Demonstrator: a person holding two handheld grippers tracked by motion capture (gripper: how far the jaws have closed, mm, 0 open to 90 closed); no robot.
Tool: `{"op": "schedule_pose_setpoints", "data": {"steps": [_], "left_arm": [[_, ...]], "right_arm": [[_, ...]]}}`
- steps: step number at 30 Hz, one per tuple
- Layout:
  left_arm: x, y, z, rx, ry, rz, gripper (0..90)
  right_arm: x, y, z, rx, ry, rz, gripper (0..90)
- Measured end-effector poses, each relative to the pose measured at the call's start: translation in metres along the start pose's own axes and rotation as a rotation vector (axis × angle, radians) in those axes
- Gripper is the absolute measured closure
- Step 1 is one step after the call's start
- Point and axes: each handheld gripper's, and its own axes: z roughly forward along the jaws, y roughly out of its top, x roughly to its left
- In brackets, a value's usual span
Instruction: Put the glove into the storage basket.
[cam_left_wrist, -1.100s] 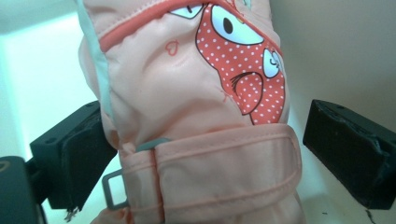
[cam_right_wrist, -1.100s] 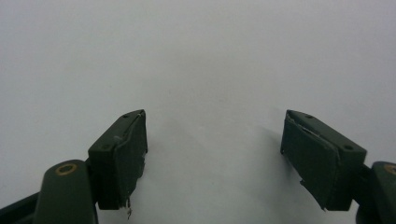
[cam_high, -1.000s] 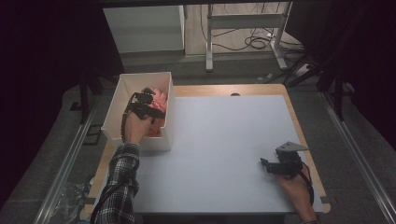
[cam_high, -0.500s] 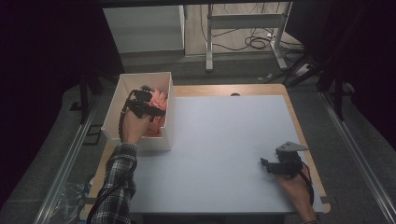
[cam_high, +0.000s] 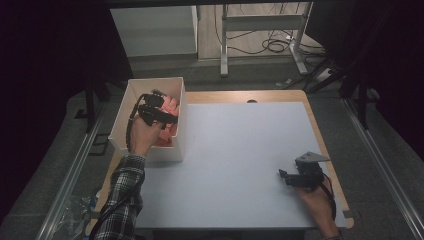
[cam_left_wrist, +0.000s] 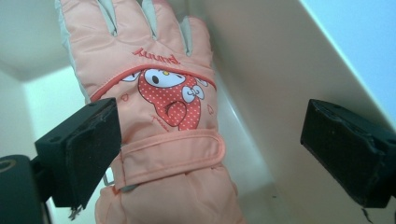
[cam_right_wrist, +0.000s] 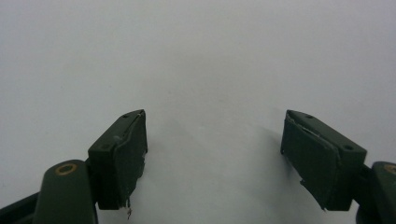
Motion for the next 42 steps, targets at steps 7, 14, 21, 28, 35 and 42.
{"op": "schedule_pose_setpoints", "data": {"steps": [7,14,21,28,35,42], "left_arm": [[-0.001,-0.003,-0.011,-0.028,-0.018,0.008,4.1],[-0.005,-0.006,-0.023,-0.062,-0.054,0.033,3.9],[-0.01,-0.009,-0.033,-0.081,-0.065,0.057,4.0],[-0.012,-0.014,-0.044,-0.089,-0.074,0.079,4.1],[-0.018,-0.019,-0.057,-0.106,-0.09,0.104,4.2],[-0.029,-0.023,-0.069,-0.131,-0.129,0.126,4.4]], "right_arm": [[0.0,0.0,0.0,0.0,0.0,0.0,23.1],[0.0,0.0,0.0,0.0,0.0,0.0,23.0],[0.0,0.0,0.0,0.0,0.0,0.0,23.0],[0.0,0.0,0.0,0.0,-0.001,0.0,23.0],[0.0,0.0,0.0,0.0,-0.002,0.0,22.8],[0.0,0.0,0.0,0.0,-0.002,0.0,22.7]]}}
